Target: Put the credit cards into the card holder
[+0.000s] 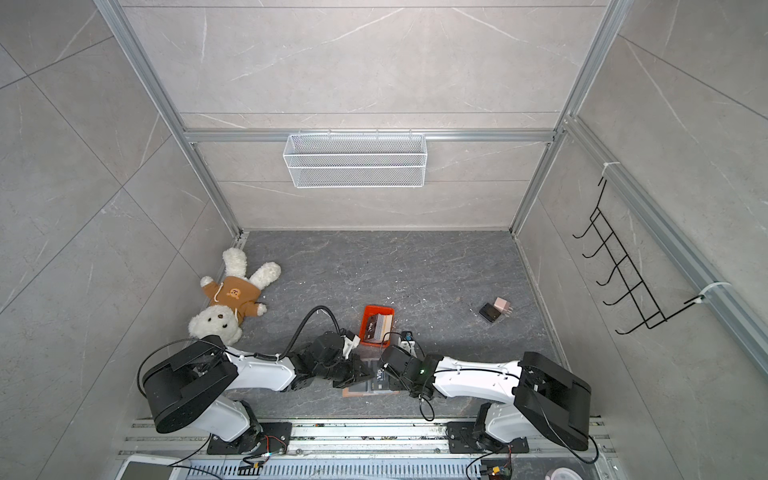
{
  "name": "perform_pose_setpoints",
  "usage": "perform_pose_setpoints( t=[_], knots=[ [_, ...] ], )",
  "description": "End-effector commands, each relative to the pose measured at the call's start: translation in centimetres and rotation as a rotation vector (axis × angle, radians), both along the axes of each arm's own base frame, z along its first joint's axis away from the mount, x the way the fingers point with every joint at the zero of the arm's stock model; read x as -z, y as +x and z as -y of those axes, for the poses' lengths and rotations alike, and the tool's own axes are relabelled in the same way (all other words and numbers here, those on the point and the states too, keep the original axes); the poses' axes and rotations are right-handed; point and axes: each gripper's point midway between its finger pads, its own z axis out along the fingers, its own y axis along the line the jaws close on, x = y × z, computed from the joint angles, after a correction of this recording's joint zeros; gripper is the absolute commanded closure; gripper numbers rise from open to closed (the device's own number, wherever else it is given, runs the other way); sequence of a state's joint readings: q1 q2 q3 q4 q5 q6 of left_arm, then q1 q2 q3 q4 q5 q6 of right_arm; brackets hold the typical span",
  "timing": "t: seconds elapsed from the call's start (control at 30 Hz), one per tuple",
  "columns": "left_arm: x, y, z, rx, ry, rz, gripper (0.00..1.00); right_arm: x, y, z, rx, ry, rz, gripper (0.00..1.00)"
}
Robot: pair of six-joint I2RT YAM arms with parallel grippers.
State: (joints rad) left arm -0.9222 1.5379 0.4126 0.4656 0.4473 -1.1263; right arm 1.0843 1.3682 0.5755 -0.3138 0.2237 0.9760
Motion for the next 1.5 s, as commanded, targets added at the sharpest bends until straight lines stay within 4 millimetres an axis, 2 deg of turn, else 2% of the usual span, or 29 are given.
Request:
perform_pose_setpoints(
  t=[0.0, 0.33, 0.47, 0.77, 0.93, 1.27, 1.47],
  knots=[
    [-1.4, 0.3, 1.1, 0.009, -0.053, 0.017, 0.86, 1.1, -0.5, 0.5, 0.009, -0.024, -0.021, 0.91],
    [-1.1, 0.4, 1.1, 0.000, -0.034, 0.012, 0.86, 1.0, -0.7, 0.5, 0.012, -0.009, -0.020, 0.92],
    [-0.6, 0.3, 0.2, -0.011, 0.012, 0.012, 0.86, 0.0, -0.4, 0.1, 0.022, 0.041, 0.003, 0.92],
    [-1.4, 0.2, -0.9, -0.017, 0.062, 0.041, 0.85, -2.1, 0.1, -0.1, 0.044, 0.131, 0.060, 0.93],
    [-1.6, 0.2, -0.8, -0.012, 0.070, 0.048, 0.85, -3.1, 0.0, -0.5, 0.043, 0.204, 0.078, 0.93],
    [-1.2, 0.4, 0.1, 0.010, 0.115, 0.059, 0.84, -2.8, -0.5, -1.0, 0.044, 0.300, 0.072, 0.89],
    [-0.3, 0.1, -0.4, 0.013, 0.187, 0.056, 0.84, -2.8, -0.4, -1.1, 0.044, 0.306, 0.075, 0.89]
  ],
)
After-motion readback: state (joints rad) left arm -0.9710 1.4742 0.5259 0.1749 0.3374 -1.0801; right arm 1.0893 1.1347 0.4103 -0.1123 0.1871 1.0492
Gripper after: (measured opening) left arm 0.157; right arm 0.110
